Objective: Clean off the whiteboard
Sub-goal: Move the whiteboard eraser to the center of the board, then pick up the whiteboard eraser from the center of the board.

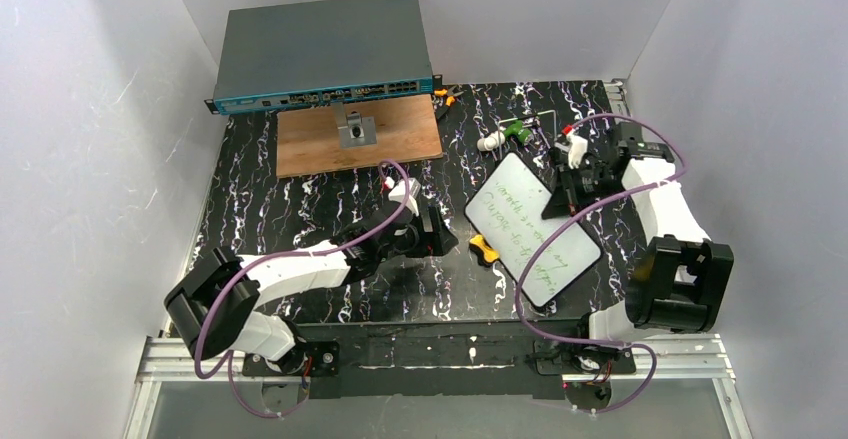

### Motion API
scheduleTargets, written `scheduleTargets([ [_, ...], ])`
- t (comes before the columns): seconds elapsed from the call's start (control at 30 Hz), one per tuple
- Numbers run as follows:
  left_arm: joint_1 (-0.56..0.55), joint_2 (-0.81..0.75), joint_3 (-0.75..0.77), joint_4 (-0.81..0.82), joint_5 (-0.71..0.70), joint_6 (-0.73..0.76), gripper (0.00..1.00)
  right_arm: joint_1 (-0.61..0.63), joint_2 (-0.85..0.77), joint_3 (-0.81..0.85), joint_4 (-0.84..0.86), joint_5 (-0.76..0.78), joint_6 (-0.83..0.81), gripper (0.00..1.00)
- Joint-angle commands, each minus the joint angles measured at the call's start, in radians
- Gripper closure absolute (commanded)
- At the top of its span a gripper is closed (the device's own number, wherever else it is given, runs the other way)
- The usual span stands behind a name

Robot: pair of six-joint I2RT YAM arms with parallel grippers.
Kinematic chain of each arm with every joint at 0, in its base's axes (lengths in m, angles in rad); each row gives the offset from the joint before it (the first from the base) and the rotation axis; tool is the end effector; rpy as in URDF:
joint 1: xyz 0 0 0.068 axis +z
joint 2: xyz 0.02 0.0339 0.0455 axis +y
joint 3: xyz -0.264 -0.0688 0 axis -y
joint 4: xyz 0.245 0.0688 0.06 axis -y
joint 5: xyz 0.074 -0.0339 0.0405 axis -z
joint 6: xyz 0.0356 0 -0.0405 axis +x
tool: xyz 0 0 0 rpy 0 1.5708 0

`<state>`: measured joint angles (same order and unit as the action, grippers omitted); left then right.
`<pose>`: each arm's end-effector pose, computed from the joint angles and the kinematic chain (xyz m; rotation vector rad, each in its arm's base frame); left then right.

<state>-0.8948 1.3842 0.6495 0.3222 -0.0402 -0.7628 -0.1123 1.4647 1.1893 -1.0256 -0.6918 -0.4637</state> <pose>0.1847 -0.2280 0.2093 0.1128 2.1317 -0.9999 0.2720 -0.0078 0.2694 -0.5758 2.5209 0.7929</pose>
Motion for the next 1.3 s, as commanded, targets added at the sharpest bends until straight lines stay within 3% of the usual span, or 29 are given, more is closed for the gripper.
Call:
scheduleTargets([
  [0.0,-0.012,0.027,0.002,-0.095,-0.087,-0.173,0.19,0.088,-0.014,-0.027,0.119,0.004,0.069,0.99],
  [0.33,-0.076,0.045,0.081,-0.298,-0.240,-0.412,0.20,0.155,-0.030,-0.087,0.262,0.002,0.178,0.99],
  [0.57,-0.117,0.132,0.223,-0.540,-0.307,-0.520,0.21,0.163,-0.064,-0.150,0.330,0.002,0.207,0.99],
  [1.27,-0.142,0.392,0.534,-0.783,-0.338,-0.514,0.26,0.157,-0.082,-0.165,0.338,0.087,0.194,0.99],
])
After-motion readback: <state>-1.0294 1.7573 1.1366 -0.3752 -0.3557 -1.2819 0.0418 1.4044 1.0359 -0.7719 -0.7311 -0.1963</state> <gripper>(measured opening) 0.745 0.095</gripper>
